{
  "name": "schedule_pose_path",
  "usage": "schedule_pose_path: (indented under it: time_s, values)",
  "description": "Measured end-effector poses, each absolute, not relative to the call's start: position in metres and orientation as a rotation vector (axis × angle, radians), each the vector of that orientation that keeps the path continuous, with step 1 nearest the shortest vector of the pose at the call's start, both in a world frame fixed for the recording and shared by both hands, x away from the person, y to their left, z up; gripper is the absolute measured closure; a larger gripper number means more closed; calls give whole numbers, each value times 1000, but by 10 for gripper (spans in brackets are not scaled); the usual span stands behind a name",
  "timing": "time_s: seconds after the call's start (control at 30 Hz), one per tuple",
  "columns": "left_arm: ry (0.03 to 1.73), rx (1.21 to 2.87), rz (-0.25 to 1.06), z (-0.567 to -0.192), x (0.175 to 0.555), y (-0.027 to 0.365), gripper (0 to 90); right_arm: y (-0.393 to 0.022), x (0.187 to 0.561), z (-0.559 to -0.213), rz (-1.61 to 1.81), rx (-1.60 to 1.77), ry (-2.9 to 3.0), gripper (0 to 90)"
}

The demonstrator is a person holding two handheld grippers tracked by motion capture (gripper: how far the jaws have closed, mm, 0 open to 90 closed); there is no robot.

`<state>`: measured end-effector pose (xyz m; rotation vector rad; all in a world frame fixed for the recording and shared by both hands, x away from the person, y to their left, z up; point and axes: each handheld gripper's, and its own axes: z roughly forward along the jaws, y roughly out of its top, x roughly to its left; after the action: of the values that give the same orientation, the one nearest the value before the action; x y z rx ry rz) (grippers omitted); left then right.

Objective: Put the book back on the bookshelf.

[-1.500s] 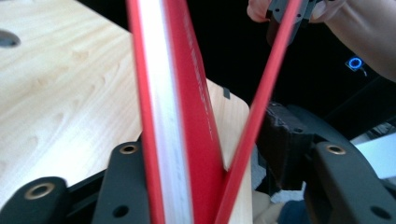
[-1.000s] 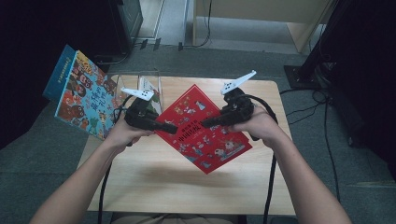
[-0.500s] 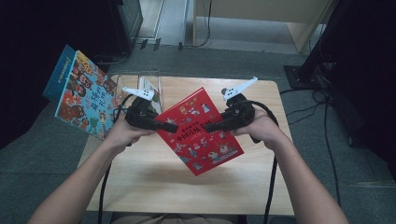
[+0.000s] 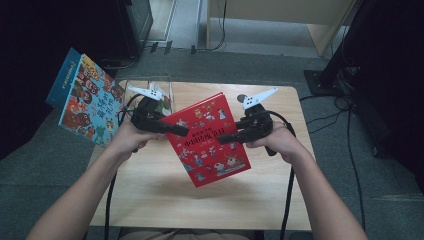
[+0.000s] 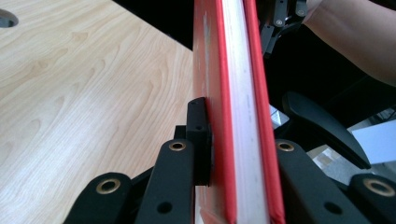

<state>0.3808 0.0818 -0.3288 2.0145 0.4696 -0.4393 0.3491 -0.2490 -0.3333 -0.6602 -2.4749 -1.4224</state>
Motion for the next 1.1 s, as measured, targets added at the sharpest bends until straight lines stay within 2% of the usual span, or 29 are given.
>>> schedule_pose_path:
  time_s: [0.37,0.6,0.9,1.1]
  values:
    - [500,2012,-410,-316,383,87,799,-260,352,-340,-1486,-663,-2412,551]
    - [585,2037,-342,-313,387,92,806,-286,357,-351,-1470,-960,-2425,529]
    - [647,2065,-260,-311,388,99,806,-290,356,-369,-1365,-1203,-2591,474]
    - [675,2073,-215,-310,387,101,806,-285,353,-389,-1328,-1233,-2636,453]
